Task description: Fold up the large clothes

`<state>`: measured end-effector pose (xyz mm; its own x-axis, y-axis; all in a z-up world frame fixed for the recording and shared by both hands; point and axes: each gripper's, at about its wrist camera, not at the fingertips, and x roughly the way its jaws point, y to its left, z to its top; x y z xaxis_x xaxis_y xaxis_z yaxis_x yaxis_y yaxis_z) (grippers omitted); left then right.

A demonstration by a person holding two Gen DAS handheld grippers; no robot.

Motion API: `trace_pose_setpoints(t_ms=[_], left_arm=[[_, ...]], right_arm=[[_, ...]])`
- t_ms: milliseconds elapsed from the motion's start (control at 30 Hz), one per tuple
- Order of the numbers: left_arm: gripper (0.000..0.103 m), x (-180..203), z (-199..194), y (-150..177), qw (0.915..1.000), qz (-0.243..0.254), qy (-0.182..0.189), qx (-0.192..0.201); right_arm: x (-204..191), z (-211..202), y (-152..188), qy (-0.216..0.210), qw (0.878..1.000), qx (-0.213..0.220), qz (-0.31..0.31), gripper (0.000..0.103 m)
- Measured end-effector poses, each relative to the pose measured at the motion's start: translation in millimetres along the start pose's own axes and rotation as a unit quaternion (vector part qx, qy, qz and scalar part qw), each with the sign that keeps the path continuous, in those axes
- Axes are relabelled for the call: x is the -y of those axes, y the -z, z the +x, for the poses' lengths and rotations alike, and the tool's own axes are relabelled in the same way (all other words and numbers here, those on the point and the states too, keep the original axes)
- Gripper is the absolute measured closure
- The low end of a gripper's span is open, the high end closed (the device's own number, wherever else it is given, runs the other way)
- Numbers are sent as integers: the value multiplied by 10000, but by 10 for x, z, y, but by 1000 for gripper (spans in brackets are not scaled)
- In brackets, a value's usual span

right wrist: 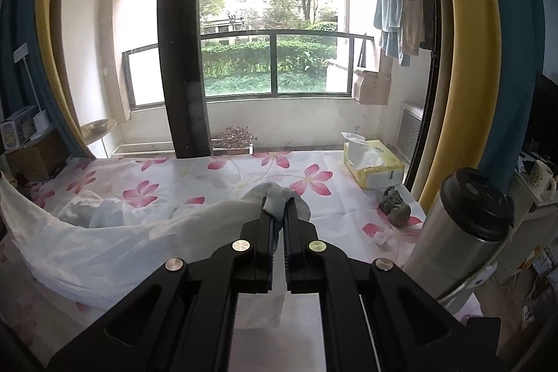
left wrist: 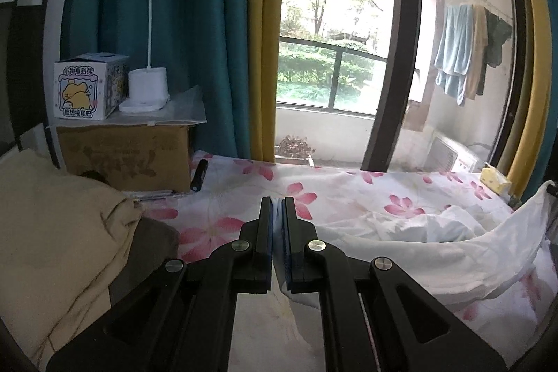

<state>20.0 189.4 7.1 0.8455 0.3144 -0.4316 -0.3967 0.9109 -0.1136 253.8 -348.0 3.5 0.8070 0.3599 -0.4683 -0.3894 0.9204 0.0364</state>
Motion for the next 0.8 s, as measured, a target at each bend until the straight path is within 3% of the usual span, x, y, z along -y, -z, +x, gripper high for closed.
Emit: trace_pose_setpoints(t_ms=[500,800], left_arm=[[98,-81,596,-86,9996,-195,-147,-173],[98,-120,977,-49,9980,-249,-269,-516]], right_arm=[[-18,611,-227,-20,9999,-104,-113,98],[43,1030,-231,-42,9994,-333,-3,98]])
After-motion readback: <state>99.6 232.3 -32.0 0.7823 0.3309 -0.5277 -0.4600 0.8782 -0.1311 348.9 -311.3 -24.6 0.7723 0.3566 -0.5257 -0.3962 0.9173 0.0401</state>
